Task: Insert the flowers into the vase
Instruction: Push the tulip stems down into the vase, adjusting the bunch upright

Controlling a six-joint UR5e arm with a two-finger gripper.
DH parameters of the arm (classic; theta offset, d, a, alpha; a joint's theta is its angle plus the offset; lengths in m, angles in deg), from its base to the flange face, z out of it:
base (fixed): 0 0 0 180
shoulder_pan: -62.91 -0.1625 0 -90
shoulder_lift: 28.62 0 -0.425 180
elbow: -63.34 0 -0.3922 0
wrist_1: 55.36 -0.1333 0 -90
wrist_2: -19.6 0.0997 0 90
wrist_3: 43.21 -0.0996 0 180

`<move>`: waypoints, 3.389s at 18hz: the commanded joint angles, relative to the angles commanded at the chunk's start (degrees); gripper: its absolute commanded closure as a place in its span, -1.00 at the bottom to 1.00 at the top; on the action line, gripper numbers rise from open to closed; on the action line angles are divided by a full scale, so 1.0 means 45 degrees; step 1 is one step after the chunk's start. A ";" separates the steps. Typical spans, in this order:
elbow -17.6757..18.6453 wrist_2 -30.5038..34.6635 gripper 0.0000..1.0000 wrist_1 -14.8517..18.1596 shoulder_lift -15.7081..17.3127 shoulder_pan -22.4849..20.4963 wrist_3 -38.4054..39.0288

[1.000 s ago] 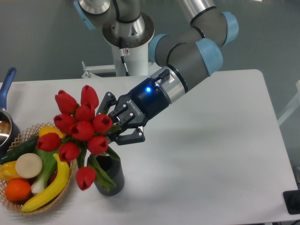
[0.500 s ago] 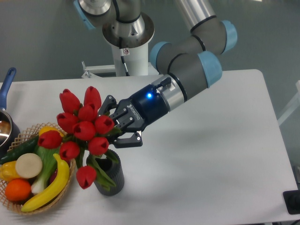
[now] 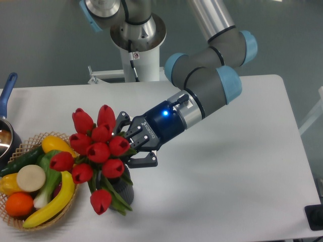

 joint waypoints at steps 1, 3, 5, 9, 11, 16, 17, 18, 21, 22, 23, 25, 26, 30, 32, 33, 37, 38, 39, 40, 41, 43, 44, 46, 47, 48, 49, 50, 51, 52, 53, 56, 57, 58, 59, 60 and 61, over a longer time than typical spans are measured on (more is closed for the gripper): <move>0.0000 0.0000 0.65 0.0000 -0.0078 0.0019 -0.0020; 0.0078 0.0000 0.65 0.0000 -0.0079 0.0000 -0.0078; 0.0155 0.0000 0.65 0.0019 -0.0098 0.0000 -0.0098; 0.0974 0.0059 0.65 0.0000 -0.0040 -0.0136 -0.0117; 0.1093 0.0059 0.65 0.0000 -0.0001 -0.0137 -0.0117; 0.1113 0.0078 0.65 0.0000 -0.0234 -0.0117 -0.0409; 0.1132 0.0078 0.65 0.0000 -0.0313 -0.0117 -0.0507; 0.1133 0.0078 0.64 0.0000 -0.0352 -0.0117 -0.0527; 0.1152 0.0078 0.64 0.0000 -0.0566 -0.0117 -0.0547; 0.1152 0.0117 0.64 0.0000 -0.0664 -0.0098 -0.0663; 0.1268 0.0137 0.64 0.0000 -0.0704 -0.0098 -0.0896; 0.1503 0.0118 0.63 0.0020 -0.0743 -0.0117 -0.1288; 0.1600 0.0117 0.63 0.0000 -0.0743 -0.0117 -0.1309; 0.1873 0.0137 0.63 0.0020 -0.0685 -0.0137 -0.1309; 0.2147 0.0156 0.63 0.0000 -0.0626 -0.0195 -0.1328; 0.2148 0.0156 0.64 0.0000 -0.0626 -0.0176 -0.1328; 0.2401 0.0196 0.64 0.0020 -0.0704 -0.0176 -0.1543; 0.2421 0.0196 0.64 0.0020 -0.0704 -0.0176 -0.1543; 0.2422 0.0196 0.63 0.0020 -0.0743 -0.0156 -0.1563; 0.2441 0.0196 0.63 0.0020 -0.0782 -0.0156 -0.1640; 0.2441 0.0196 0.63 0.0020 -0.0898 -0.0156 -0.1796; 0.2441 0.0196 0.63 0.0020 -0.1035 -0.0137 -0.2050; 0.2461 0.0196 0.63 0.0020 -0.1075 -0.0137 -0.2070; 0.2480 0.0196 0.63 0.0020 -0.1095 -0.0137 -0.2071; 0.2480 0.0196 0.63 0.0020 -0.1114 -0.0137 -0.2071; 0.2500 0.0196 0.63 0.0020 -0.1133 -0.0137 -0.2090; 0.2480 0.0196 0.63 0.0020 -0.1134 -0.0137 -0.2090; 0.2480 0.0196 0.63 0.0020 -0.1134 -0.0156 -0.2090; 0.2480 0.0196 0.63 0.0020 -0.1134 -0.0156 -0.2090; 0.2480 0.0196 0.63 0.0020 -0.1172 -0.0156 -0.2148; 0.2500 0.0196 0.63 0.0020 -0.1231 -0.0176 -0.2303; 0.2617 0.0196 0.63 0.0020 -0.1231 -0.0195 -0.2559; 0.2617 0.0196 0.61 0.0020 -0.1231 -0.0195 -0.2559; 0.2636 0.0196 0.60 0.0020 -0.1212 -0.0195 -0.2559; 0.2637 0.0196 0.57 0.0020 -0.1192 -0.0195 -0.2559; 0.2637 0.0196 0.51 0.0020 -0.1192 -0.0215 -0.2559; 0.2656 0.0176 0.45 0.0000 -0.1192 -0.0273 -0.2578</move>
